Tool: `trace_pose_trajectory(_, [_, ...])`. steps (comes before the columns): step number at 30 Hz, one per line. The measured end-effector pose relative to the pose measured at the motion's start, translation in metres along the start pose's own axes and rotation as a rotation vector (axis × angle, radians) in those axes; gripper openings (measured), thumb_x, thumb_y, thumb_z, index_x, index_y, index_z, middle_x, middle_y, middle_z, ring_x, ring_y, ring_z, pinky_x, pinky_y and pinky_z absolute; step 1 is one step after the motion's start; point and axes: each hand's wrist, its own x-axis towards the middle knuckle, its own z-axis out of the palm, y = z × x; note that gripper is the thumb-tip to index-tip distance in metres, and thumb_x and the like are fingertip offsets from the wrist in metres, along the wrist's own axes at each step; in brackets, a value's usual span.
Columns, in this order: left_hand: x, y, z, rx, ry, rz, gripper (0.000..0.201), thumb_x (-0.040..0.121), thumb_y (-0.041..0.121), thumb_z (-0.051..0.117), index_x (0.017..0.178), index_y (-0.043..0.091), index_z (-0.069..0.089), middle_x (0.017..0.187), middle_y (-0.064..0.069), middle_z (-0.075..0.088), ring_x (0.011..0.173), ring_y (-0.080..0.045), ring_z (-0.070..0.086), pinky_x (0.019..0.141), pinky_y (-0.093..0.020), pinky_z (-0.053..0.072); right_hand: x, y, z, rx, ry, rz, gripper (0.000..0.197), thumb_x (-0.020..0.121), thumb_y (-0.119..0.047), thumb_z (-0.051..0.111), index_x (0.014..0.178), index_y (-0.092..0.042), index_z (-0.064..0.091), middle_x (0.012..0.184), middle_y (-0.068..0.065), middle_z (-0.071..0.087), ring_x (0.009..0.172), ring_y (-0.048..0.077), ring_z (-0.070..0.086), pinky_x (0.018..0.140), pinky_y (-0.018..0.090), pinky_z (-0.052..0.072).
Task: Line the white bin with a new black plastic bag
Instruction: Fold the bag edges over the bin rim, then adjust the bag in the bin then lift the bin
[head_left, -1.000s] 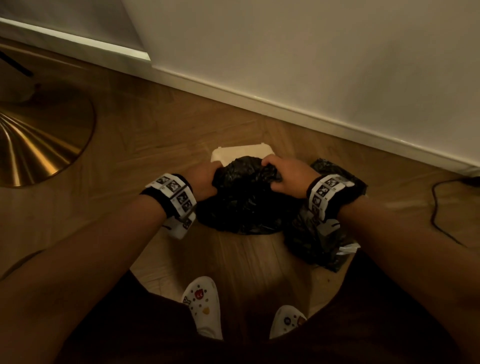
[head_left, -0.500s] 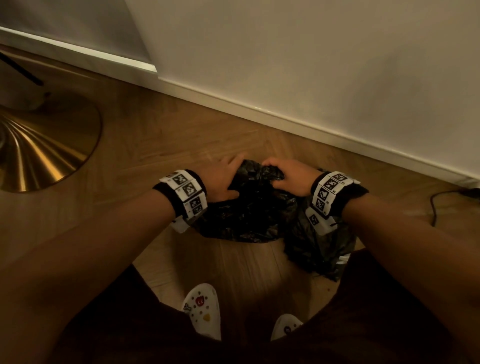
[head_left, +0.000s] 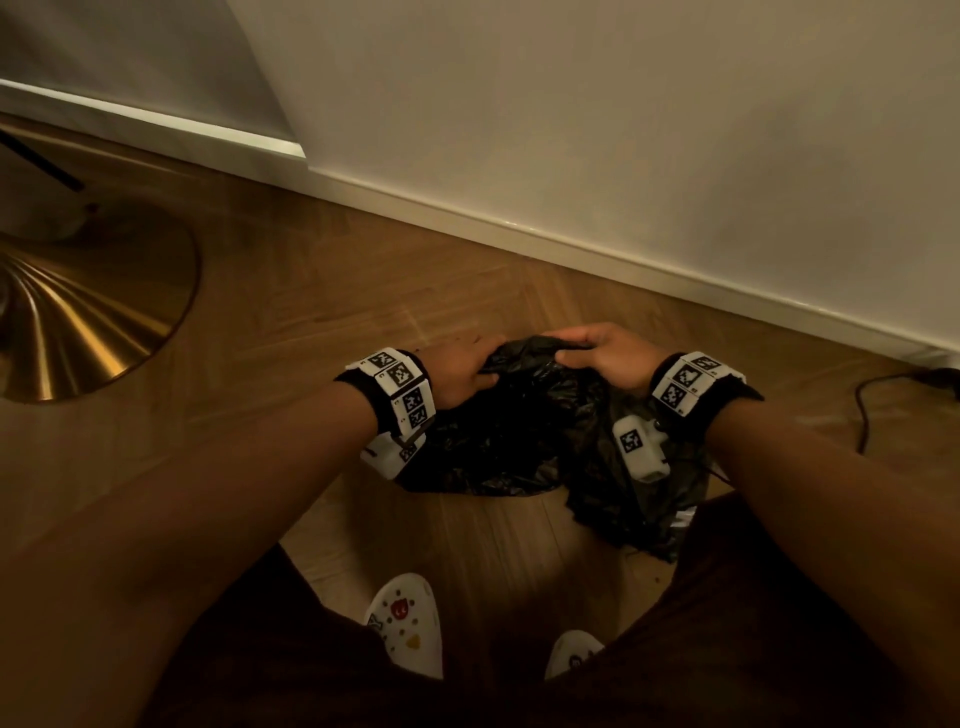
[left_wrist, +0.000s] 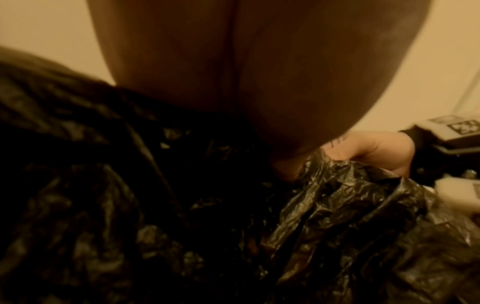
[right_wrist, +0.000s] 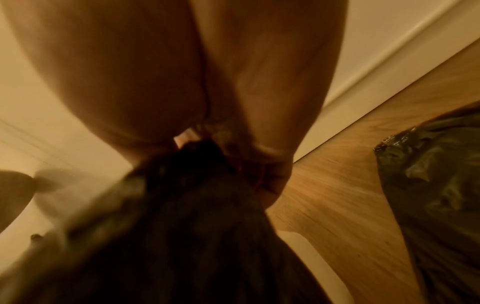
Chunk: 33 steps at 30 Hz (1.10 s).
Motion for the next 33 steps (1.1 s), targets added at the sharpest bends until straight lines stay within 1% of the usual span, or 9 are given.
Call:
trace_pose_trajectory(7, [-0.005,0.005,0.007,0.013,0.048,0.08,0.086,0.097,0.033,0.05,0.15,0.043,-0.018,0.151,-0.014,0.039,0.13,-0.031,0.048,0.107,-0.048,0.042,0.016,-0.002,0.006,-0.079,0.101,0.049,0.037,0.072,-0.044,0.078,0.106,-0.036,0.068,0.115,0.001,0.073,0.108,0.023,0.069,0.105,0.048,0.05])
trace_pose_trajectory(10, [-0.01,0.008,0.011,0.033,0.094,0.142,0.09,0.097,0.027,0.05,0.146,0.05,-0.023,0.148,-0.012,0.04,0.128,-0.033,0.048,0.106,-0.053,0.042,0.018,-0.013,0.015,-0.092,0.067,0.073,0.01,0.085,-0.036,0.069,0.09,-0.027,0.074,0.097,0.001,0.075,0.094,0.021,0.07,0.099,0.042,0.052])
trace_pose_trajectory(13, [-0.014,0.008,0.015,0.065,0.12,0.193,0.084,0.098,0.024,0.048,0.15,0.048,-0.013,0.149,-0.01,0.037,0.128,-0.031,0.047,0.105,-0.052,0.042,0.022,-0.018,0.019,-0.224,0.072,0.099,0.014,0.096,-0.027,0.06,0.084,-0.025,0.066,0.091,0.0,0.069,0.088,0.018,0.064,0.088,0.032,0.049])
trace_pose_trajectory(21, [-0.007,0.003,0.012,0.044,0.07,0.189,0.059,0.097,0.029,0.046,0.15,0.036,0.022,0.143,-0.007,0.044,0.125,-0.028,0.049,0.103,-0.048,0.044,0.013,-0.016,0.018,-0.494,0.246,-0.006,0.036,0.099,-0.048,0.053,0.074,-0.025,0.067,0.075,-0.004,0.066,0.072,0.014,0.06,0.069,0.029,0.044])
trace_pose_trajectory(23, [-0.004,0.001,0.011,0.023,0.071,0.15,0.056,0.097,0.028,0.047,0.15,0.031,0.027,0.142,-0.008,0.045,0.125,-0.027,0.049,0.106,-0.045,0.042,-0.002,-0.023,0.015,-0.505,0.307,-0.019,0.034,0.1,-0.051,0.049,0.086,-0.028,0.07,0.082,-0.009,0.066,0.08,0.014,0.061,0.067,0.026,0.041])
trace_pose_trajectory(26, [-0.002,0.002,0.007,-0.11,0.11,0.066,0.053,0.097,0.02,0.051,0.148,0.022,0.034,0.142,-0.009,0.048,0.126,-0.026,0.049,0.107,-0.034,0.039,-0.024,-0.032,0.01,-0.548,0.376,-0.018,0.041,0.096,-0.054,0.055,0.12,-0.024,0.068,0.11,-0.009,0.062,0.104,0.012,0.057,0.087,0.027,0.042])
trace_pose_trajectory(28, [-0.006,0.002,0.002,-0.218,0.162,0.015,0.047,0.098,0.011,0.051,0.144,0.016,0.041,0.138,-0.008,0.052,0.123,-0.022,0.051,0.096,-0.021,0.036,-0.032,-0.031,0.008,-0.624,0.359,-0.027,0.049,0.093,-0.055,0.058,0.131,-0.024,0.062,0.125,-0.005,0.063,0.115,0.015,0.059,0.096,0.031,0.044])
trace_pose_trajectory(30, [-0.011,-0.001,0.002,-0.311,0.166,-0.016,0.039,0.098,0.006,0.049,0.137,0.013,0.048,0.129,-0.005,0.058,0.114,-0.015,0.053,0.087,-0.016,0.034,-0.034,-0.03,0.009,-0.685,0.312,-0.052,0.054,0.092,-0.055,0.059,0.138,-0.027,0.058,0.132,-0.001,0.063,0.114,0.018,0.062,0.093,0.03,0.045])
trace_pose_trajectory(33, [-0.019,-0.005,0.017,-0.348,0.115,-0.018,0.033,0.098,0.006,0.048,0.13,0.014,0.052,0.123,-0.005,0.061,0.114,-0.019,0.057,0.091,-0.026,0.042,-0.029,-0.029,0.018,-0.701,0.223,-0.059,0.047,0.095,-0.046,0.061,0.137,-0.025,0.058,0.128,0.0,0.066,0.1,0.014,0.061,0.085,0.025,0.043])
